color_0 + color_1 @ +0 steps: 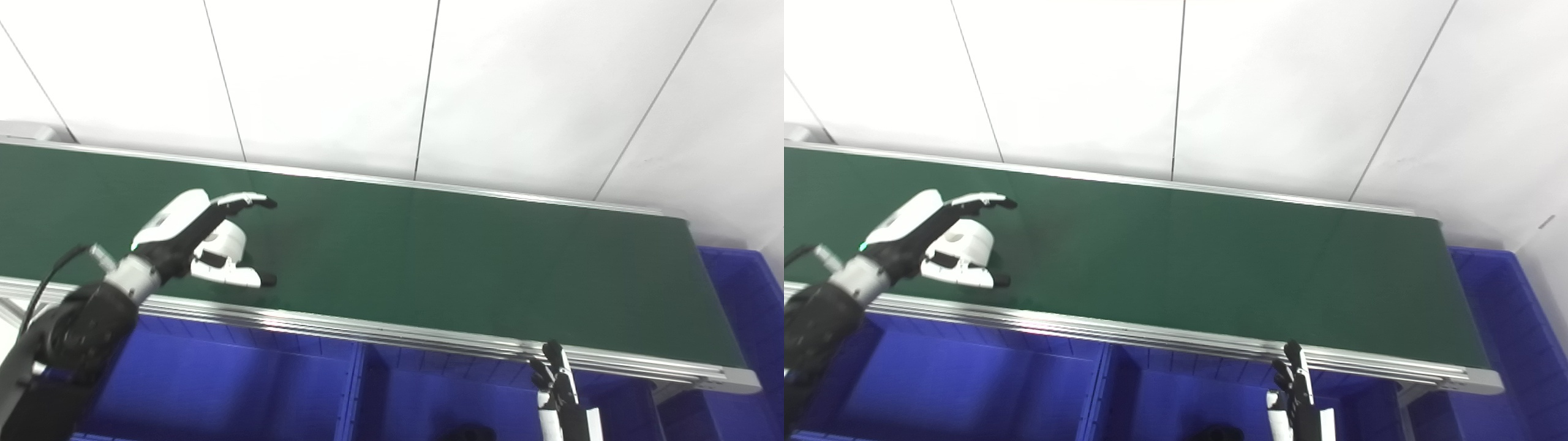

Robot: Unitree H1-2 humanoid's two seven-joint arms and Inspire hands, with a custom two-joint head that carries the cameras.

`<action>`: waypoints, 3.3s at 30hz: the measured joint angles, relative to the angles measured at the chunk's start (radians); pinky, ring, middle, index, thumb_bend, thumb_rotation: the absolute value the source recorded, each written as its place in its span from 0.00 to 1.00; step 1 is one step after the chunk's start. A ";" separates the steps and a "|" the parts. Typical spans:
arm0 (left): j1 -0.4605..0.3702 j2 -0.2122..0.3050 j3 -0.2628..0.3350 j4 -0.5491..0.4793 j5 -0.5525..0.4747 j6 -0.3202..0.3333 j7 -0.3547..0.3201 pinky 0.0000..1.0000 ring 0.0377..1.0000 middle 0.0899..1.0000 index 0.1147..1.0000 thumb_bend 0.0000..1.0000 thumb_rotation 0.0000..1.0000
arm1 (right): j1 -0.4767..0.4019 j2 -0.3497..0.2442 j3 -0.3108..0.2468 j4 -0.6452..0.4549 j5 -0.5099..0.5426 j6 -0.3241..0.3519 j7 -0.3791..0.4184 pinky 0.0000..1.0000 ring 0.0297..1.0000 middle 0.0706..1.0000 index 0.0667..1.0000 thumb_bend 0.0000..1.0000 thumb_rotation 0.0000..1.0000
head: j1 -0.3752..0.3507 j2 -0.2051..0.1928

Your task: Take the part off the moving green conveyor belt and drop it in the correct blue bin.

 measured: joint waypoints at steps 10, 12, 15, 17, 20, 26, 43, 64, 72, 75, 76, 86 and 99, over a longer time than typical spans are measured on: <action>-0.150 0.032 -0.088 0.241 0.070 -0.034 -0.022 0.89 0.91 0.88 0.81 0.88 0.45 | 0.007 0.011 0.003 -0.009 0.003 0.000 0.002 0.89 0.91 0.97 0.98 0.66 1.00 | -0.015 0.009; -0.173 0.032 -0.107 0.275 0.073 -0.040 -0.028 0.88 0.90 0.88 0.81 0.89 0.45 | 0.010 0.012 0.004 -0.010 0.004 0.001 0.004 0.89 0.91 0.96 0.98 0.67 1.00 | -0.017 0.011; -0.186 0.032 -0.134 0.310 0.088 -0.040 -0.033 0.86 0.90 0.88 0.80 0.90 0.44 | 0.010 0.015 0.005 -0.014 0.003 0.001 0.009 0.89 0.91 0.97 0.98 0.66 1.00 | -0.021 0.012; -0.188 0.029 -0.149 0.333 0.092 -0.045 -0.032 0.85 0.89 0.87 0.79 0.90 0.44 | 0.011 0.018 0.005 -0.017 0.003 0.001 0.009 0.89 0.91 0.97 0.98 0.65 1.00 | -0.028 0.015; -0.195 0.026 -0.177 0.370 0.113 -0.052 -0.031 0.89 0.90 0.87 0.80 0.91 0.47 | 0.011 0.022 0.006 -0.020 0.001 0.001 0.009 0.88 0.91 0.96 0.98 0.65 1.00 | -0.034 0.020; -0.233 0.024 -0.267 0.371 0.165 -0.047 -0.091 1.00 0.95 0.88 0.80 0.89 0.53 | 0.016 0.028 0.007 -0.030 -0.001 0.002 0.009 0.88 0.90 0.96 0.97 0.65 1.00 | -0.038 0.023; -0.205 -0.115 -0.259 0.482 0.244 -0.141 0.267 0.35 0.40 0.43 0.44 0.53 0.01 | 0.024 0.038 0.010 -0.041 -0.001 0.003 0.010 0.87 0.90 0.96 0.97 0.68 1.00 | -0.049 0.029; -0.202 -0.069 -0.249 0.211 0.340 -0.125 0.165 0.26 0.32 0.37 0.45 0.52 0.00 | 0.031 0.044 0.014 -0.063 -0.010 0.012 0.010 0.85 0.88 0.95 0.96 0.66 1.00 | -0.054 0.051; -0.087 0.042 -0.177 -0.062 0.255 -0.100 0.002 0.35 0.40 0.42 0.43 0.52 0.00 | 0.045 0.054 0.018 -0.121 -0.022 0.051 0.011 0.82 0.87 0.94 0.95 0.66 1.00 | -0.061 0.095; 0.033 0.061 -0.125 -0.101 0.228 -0.099 0.000 0.32 0.38 0.41 0.44 0.52 0.00 | 0.045 0.057 0.019 -0.127 -0.023 0.068 0.011 0.82 0.87 0.94 0.95 0.65 1.00 | -0.074 0.103; 0.083 0.062 -0.106 -0.116 0.220 -0.100 0.002 0.34 0.39 0.40 0.44 0.52 0.00 | 0.047 0.058 0.019 -0.132 -0.025 0.072 0.011 0.82 0.87 0.94 0.95 0.64 1.00 | -0.087 0.112; 0.342 0.063 -0.008 -0.003 0.223 -0.194 0.123 0.38 0.42 0.44 0.43 0.52 0.00 | 0.035 0.078 0.039 -0.168 -0.041 0.117 0.017 0.82 0.87 0.94 0.95 0.65 1.00 | -0.109 0.137; 0.350 0.010 -0.037 -0.021 0.317 -0.211 0.175 0.32 0.37 0.42 0.44 0.52 0.00 | 0.015 0.034 0.011 -0.224 0.013 0.178 0.052 0.83 0.88 0.95 0.96 0.61 1.00 | 0.094 0.161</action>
